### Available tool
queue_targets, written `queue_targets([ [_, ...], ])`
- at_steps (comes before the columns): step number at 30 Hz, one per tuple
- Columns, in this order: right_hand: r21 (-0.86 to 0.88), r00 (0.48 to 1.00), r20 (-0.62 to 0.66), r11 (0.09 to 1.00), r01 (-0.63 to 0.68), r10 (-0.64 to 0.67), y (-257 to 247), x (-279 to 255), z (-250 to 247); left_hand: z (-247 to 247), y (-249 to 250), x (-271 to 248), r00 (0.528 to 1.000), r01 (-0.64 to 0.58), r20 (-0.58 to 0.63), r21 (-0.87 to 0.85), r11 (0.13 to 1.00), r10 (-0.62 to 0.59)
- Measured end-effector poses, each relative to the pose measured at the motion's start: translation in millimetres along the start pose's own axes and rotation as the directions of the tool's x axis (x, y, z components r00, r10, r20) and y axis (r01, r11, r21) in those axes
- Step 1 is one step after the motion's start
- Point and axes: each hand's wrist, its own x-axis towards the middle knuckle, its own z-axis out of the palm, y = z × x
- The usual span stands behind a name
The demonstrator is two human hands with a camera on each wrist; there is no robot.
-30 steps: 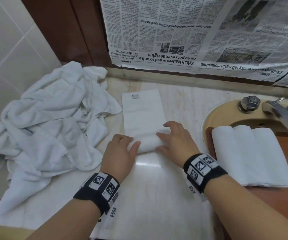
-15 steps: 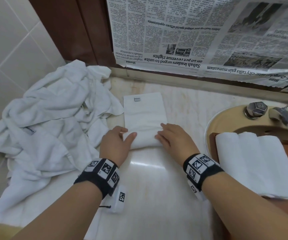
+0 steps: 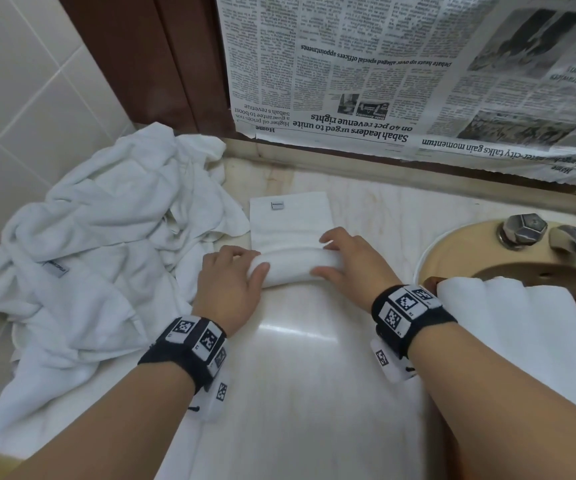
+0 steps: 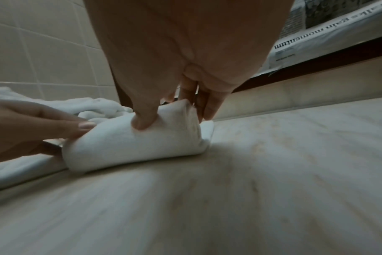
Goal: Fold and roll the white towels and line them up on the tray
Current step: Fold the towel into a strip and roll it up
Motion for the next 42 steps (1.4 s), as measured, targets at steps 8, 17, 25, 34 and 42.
queue_targets([
  [8, -0.294, 0.978, -0.126, 0.948, 0.121, -0.164, -6.9, 8.4, 22.4, -7.6, 19.7, 37.5, 0.992, 0.069, -0.101, -0.081, 0.994, -0.077],
  [17, -0.360, 0.953, -0.192, 0.920, 0.154, -0.235, 1.8, 22.1, 25.0, -2.2, 20.7, 36.4, 0.990, -0.130, -0.040, 0.147, 0.981, 0.137],
  [25, -0.354, 0.965, -0.166, 0.925, 0.135, -0.204, -2.5, 37.3, 17.4, -2.9, 21.1, 67.6, 0.968, -0.227, -0.037, 0.302, 0.926, 0.249],
  [34, -0.438, 0.944, -0.252, 0.895, 0.086, -0.214, -0.7, 47.6, 19.2, -22.7, 34.3, 106.3, 0.995, -0.097, 0.012, 0.084, 0.992, 0.097],
  [42, -0.401, 0.957, -0.194, 0.908, 0.122, -0.215, 0.0, 63.4, 3.9, -5.3, 39.7, 112.2, 0.964, -0.187, -0.155, 0.177, 0.966, 0.215],
])
